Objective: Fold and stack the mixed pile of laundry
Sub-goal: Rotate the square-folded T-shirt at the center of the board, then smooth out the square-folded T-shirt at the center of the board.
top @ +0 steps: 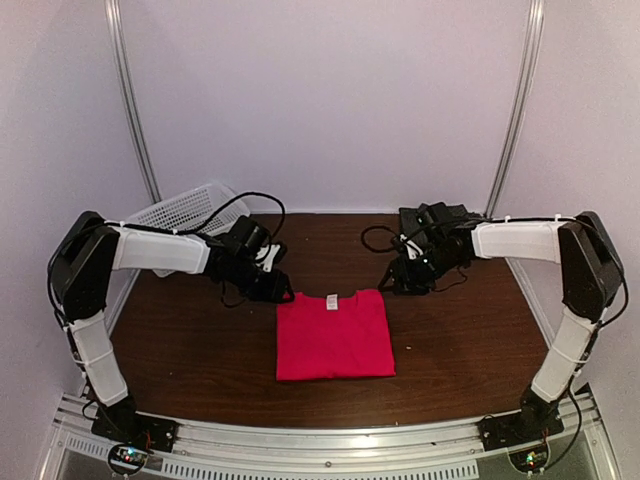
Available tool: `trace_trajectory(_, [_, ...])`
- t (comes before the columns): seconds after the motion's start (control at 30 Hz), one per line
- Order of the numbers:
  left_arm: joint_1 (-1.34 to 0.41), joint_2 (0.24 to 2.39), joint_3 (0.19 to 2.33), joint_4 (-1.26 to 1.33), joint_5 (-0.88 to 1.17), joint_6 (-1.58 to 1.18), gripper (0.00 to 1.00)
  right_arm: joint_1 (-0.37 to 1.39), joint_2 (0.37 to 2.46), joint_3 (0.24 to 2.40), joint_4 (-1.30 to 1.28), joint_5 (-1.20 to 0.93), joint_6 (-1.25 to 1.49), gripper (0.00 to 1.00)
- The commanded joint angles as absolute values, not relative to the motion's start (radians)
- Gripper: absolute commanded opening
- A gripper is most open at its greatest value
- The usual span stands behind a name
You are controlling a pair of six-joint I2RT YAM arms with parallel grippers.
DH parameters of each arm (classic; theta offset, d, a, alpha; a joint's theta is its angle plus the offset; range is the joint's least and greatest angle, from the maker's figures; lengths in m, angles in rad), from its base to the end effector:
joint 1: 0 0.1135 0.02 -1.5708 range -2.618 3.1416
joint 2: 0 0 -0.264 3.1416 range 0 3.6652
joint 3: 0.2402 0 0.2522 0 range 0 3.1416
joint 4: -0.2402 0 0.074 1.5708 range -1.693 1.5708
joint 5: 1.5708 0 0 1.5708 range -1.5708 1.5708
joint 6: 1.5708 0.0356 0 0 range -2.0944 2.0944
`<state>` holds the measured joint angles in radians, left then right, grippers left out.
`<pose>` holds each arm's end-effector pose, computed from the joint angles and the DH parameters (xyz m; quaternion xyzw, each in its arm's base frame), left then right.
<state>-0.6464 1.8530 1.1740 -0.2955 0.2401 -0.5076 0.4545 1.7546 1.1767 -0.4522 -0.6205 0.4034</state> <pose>0.3005 -0.2373 0.1701 0.1009 0.9443 -0.2550 0.1820 0.3137 0.1763 0.2012 -0.1049 0.9153 0.3733 0.1089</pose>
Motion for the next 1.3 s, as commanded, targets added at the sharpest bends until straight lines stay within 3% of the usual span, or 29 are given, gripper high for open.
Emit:
trace_trajectory(0.0, [-0.636,1.890,1.204,-0.284,0.215,-0.519,0.50,0.460,1.828,1.253,-0.473,-0.563,0.351,0.52])
trace_trajectory(0.13, [-0.627,1.914,1.202,-0.244,0.239,-0.525,0.40,0.460,1.905,1.295,-0.483,-0.557,0.330,0.54])
trace_trajectory(0.2, [-0.618,1.922,1.199,-0.229,0.250,-0.527,0.29,0.460,1.930,1.315,-0.486,-0.556,0.324,0.54])
trace_trajectory(0.33, [-0.607,1.898,1.179,-0.219,0.247,-0.516,0.02,0.460,1.963,1.359,-0.505,-0.563,0.306,0.43])
trace_trajectory(0.5, [-0.592,1.892,1.145,-0.212,0.223,-0.517,0.00,0.460,1.964,1.365,-0.479,-0.574,0.317,0.37])
trace_trajectory(0.67, [-0.578,1.986,1.162,-0.250,0.171,-0.529,0.00,0.460,2.009,1.375,-0.486,-0.564,0.312,0.38])
trace_trajectory(0.77, [-0.578,2.031,1.196,-0.290,0.150,-0.511,0.00,0.457,1.991,1.380,-0.509,-0.563,0.306,0.43])
trace_trajectory(0.8, [-0.578,2.029,1.205,-0.300,0.135,-0.500,0.01,0.453,1.974,1.380,-0.516,-0.565,0.307,0.46])
trace_trajectory(0.9, [-0.577,1.976,1.224,-0.310,0.093,-0.442,0.35,0.421,1.899,1.363,-0.524,-0.583,0.328,0.56])
trace_trajectory(0.97, [-0.579,1.903,1.224,-0.296,0.071,-0.381,0.47,0.385,1.837,1.323,-0.508,-0.620,0.361,0.59])
trace_trajectory(1.27, [-0.833,1.646,1.128,-0.125,0.047,-0.015,0.56,0.321,1.606,1.061,-0.400,-0.775,0.499,0.73])
